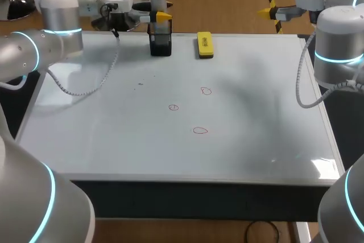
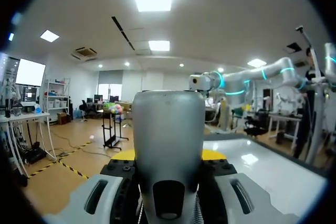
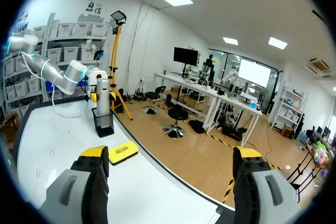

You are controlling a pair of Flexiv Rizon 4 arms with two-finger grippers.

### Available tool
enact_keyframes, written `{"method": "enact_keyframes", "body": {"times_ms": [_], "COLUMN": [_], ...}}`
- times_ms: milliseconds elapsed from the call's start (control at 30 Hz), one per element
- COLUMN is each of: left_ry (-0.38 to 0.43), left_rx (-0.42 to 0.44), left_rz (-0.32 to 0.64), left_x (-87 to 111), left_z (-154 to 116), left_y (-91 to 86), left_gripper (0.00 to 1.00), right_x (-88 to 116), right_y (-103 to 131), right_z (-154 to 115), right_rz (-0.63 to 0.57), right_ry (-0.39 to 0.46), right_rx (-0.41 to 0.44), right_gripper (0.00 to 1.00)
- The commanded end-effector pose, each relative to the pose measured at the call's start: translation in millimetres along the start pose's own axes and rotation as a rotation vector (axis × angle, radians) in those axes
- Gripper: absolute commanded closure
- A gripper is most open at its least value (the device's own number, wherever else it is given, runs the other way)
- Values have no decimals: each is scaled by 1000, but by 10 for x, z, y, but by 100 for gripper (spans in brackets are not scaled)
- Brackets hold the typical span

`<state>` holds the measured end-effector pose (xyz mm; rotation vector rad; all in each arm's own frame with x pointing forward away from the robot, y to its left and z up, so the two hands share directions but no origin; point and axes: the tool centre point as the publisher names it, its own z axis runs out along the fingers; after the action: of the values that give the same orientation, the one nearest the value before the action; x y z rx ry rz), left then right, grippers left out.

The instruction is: Pick up the inspection probe, press it on each red-marked spot on the whiteboard one by one, put down the probe, pick up the eraser, and wipe off all the red marks.

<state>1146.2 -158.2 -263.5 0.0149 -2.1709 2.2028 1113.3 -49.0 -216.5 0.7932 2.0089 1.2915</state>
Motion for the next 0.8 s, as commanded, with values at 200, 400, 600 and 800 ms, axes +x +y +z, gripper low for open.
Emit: {"method": "enact_keyframes", "body": {"times_ms": [200,400,600,800], "left_ry": [-68,-69,-72,-83], "left_rx": [-30,-47,-65,-59], "left_rz": [25,56,72,94], "left_x": [74,63,80,153], "left_z": [6,-11,-18,-22], "left_y": [-312,-461,-683,-956], "left_gripper": [100,100,100,100], "right_x": [-5,-5,-5,-5], "right_y": [0,0,0,0], "right_z": [2,2,2,2], "right_rz": [0,0,0,0], "right_ry": [1,1,1,1], "right_rx": [1,1,1,1], "right_gripper": [0,0,0,0]}}
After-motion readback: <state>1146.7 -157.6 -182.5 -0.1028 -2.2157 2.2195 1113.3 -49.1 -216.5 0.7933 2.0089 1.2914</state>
